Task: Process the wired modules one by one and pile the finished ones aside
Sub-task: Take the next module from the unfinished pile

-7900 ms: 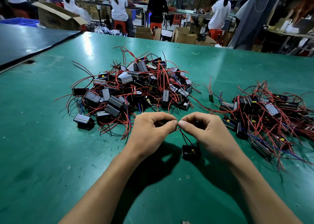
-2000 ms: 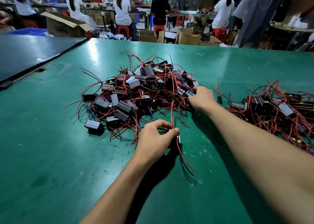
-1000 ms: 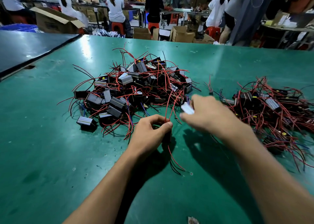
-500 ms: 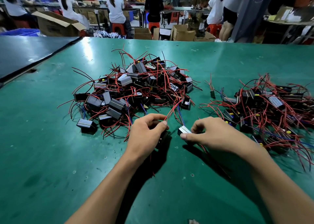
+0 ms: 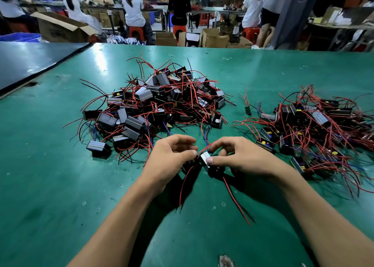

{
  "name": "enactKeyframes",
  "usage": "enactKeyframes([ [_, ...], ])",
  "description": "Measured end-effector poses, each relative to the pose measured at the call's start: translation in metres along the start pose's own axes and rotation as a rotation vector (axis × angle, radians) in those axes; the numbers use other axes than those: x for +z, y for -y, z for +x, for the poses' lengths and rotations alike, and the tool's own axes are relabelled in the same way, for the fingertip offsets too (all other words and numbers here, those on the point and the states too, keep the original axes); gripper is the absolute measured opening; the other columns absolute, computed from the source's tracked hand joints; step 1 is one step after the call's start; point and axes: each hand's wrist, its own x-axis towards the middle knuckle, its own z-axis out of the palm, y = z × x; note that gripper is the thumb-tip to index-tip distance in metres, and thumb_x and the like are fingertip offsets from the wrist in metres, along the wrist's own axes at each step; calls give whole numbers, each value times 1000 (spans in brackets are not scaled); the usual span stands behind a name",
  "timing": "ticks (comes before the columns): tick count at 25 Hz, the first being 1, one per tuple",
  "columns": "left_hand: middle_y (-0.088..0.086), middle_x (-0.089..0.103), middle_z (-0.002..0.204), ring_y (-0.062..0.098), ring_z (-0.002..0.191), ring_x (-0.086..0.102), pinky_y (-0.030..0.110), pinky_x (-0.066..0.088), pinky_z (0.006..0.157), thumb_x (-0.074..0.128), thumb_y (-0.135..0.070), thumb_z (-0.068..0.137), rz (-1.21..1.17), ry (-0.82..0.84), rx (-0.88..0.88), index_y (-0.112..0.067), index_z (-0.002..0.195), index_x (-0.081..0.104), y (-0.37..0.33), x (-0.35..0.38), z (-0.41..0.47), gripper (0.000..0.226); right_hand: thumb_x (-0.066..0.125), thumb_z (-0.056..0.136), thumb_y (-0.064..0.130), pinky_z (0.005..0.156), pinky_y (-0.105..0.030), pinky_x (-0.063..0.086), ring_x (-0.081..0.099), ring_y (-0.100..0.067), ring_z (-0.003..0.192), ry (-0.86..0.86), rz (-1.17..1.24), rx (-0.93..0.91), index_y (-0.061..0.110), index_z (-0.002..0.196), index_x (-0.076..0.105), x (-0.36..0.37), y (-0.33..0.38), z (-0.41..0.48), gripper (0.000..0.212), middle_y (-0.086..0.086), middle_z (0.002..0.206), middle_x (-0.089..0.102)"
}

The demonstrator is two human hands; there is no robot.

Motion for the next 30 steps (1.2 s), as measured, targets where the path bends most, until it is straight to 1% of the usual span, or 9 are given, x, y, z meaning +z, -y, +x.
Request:
enactKeyframes([
  [4, 6, 76, 92, 21, 90, 73, 32, 58, 86, 75, 4, 78, 145, 34, 32, -15, 97, 72, 0, 2, -1, 26, 82, 79, 43, 56, -18, 42, 53, 1, 53, -88, -86, -61, 31, 99, 69, 14, 3, 2, 27, 7, 81, 71],
  [8, 3, 74, 94, 18, 93, 71, 33, 56, 88, 69, 3, 82, 202, -114, 63, -17, 98, 72, 3, 0, 1, 26, 81, 81, 36, 52, -18, 37, 49, 1, 49, -119, -87, -12, 27, 101, 62, 22, 8, 2, 30, 0, 79, 73],
  [11, 3, 71, 91, 17, 86, 68, 27, 56, 77, 58, 9, 87, 121, -162, 48, -15, 98, 70, 2, 2, 1, 29, 79, 79, 24, 49, -17, 37, 49, -3, 49, -132, -33, -22, 24, 90, 56, 37, 14, 1, 26, 4, 65, 66],
  [16, 7, 68, 95, 9, 78, 65, 26, 57, 66, 43, 25, 79, -4, -171, 33, -10, 100, 66, -1, 5, 1, 47, 71, 67, 23, 57, -25, 47, 55, -7, 57, -263, -319, -26, 23, 68, 59, 41, 17, -1, 11, 8, 58, 61],
  [19, 2, 64, 108, 5, 98, 60, 17, 52, 88, 46, 22, 78, 239, -186, 130, -17, 96, 69, -5, 0, -2, 48, 75, 75, 25, 59, -23, 42, 57, -11, 64, -348, -338, 87, 22, 66, 61, 25, 13, 0, 16, 7, 63, 63],
  [21, -1, 63, 109, 8, 102, 58, 16, 50, 86, 48, 20, 76, 421, -189, 259, -21, 89, 72, -9, -7, -3, 50, 74, 84, 33, 61, -23, 38, 57, -11, 69, -390, -355, 89, 24, 71, 64, 15, 13, -2, 20, 7, 68, 63],
  [23, -2, 67, 102, 12, 99, 61, 27, 51, 86, 46, 22, 75, 498, -95, 330, -19, 84, 75, -12, -18, -4, 51, 71, 89, 30, 65, -21, 36, 56, -9, 72, -343, -362, 7, 31, 81, 67, 3, 16, -5, 9, 8, 77, 64],
  [26, -5, 73, 97, 12, 98, 64, 27, 48, 89, 57, 15, 77, 664, 105, 288, -19, 83, 78, -16, -30, -6, 41, 73, 86, 13, 69, -12, 39, 55, 1, 72, -90, -336, -152, 42, 89, 71, -13, 26, -18, 30, 11, 91, 63],
  [30, -10, 73, 95, 16, 90, 65, 28, 50, 82, 75, -7, 80, 698, 164, 275, -25, 88, 80, -17, -30, -8, 20, 72, 83, 18, 97, -32, 30, 45, -8, 108, 47, -588, -191, 54, 86, 67, -9, 29, -21, 36, 20, 108, 60],
])
